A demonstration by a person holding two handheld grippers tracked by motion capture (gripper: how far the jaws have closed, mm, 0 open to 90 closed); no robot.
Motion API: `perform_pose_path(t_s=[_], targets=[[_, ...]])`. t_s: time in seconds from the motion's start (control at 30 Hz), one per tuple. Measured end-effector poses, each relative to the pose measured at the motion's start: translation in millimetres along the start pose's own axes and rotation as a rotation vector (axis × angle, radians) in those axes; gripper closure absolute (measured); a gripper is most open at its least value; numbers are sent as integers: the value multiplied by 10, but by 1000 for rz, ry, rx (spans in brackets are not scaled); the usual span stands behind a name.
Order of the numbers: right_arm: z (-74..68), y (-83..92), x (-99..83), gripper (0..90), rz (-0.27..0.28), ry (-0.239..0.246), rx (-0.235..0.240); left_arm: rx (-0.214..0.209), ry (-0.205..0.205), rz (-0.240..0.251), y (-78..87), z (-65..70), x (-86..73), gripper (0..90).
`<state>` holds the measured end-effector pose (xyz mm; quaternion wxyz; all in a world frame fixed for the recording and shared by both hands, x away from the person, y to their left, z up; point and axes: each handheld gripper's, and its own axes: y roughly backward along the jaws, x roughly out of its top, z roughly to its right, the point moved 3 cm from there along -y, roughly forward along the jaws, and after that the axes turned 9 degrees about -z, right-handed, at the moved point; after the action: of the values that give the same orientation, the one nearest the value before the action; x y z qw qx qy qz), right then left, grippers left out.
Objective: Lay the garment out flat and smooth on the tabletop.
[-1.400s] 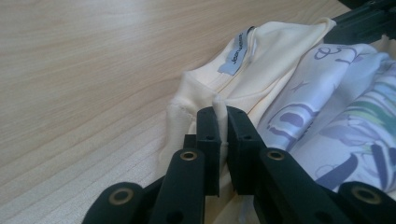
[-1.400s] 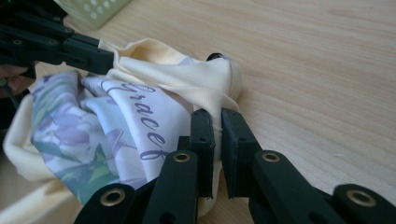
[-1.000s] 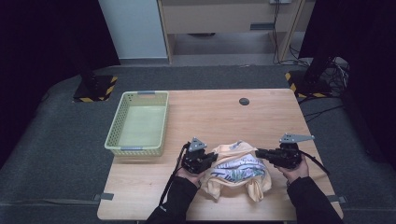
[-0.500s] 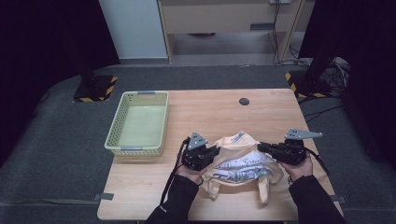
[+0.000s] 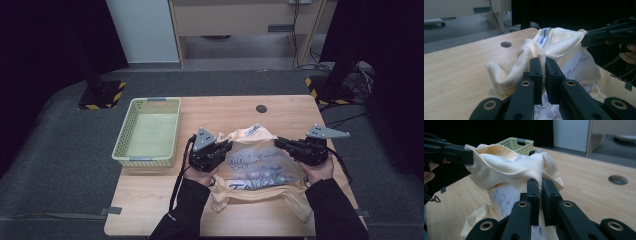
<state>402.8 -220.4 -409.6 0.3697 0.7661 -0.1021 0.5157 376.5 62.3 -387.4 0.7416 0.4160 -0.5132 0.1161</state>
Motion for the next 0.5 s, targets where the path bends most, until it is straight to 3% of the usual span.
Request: perform_pose_path(t_s=[0.3, 0.5], targets=[[2, -49, 353, 857, 92, -1, -61, 58, -19, 58, 63, -117, 311, 852], [67, -155, 520, 856, 128, -16, -116, 97, -2, 91, -43, -276, 497, 852]])
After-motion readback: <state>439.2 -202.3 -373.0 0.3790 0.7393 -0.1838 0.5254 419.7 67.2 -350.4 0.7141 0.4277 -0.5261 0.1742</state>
